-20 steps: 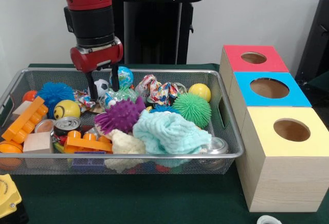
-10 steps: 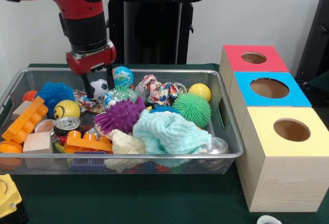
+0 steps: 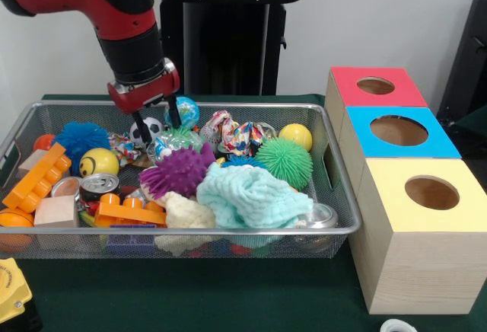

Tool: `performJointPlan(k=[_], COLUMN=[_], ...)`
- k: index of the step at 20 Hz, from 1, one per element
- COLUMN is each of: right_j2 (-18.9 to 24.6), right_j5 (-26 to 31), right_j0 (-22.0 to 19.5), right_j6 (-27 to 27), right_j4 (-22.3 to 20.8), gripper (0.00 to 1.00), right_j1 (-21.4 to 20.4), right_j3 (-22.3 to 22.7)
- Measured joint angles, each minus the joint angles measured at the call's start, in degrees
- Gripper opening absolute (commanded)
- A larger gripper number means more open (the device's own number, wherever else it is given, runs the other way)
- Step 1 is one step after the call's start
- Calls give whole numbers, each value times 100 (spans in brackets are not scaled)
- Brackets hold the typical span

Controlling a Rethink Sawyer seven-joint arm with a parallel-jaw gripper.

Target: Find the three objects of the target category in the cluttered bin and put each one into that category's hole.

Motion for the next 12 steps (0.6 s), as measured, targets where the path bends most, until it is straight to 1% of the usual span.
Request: performJointPlan(k=[7,12], right_j2=[47,215], right_j5=[1,1], right_j0=[-16,-77], right_j6=[0,0], right_j4=[58,128], gripper=[100,100], right_j1=[24,236], right_j3=[-26,-122])
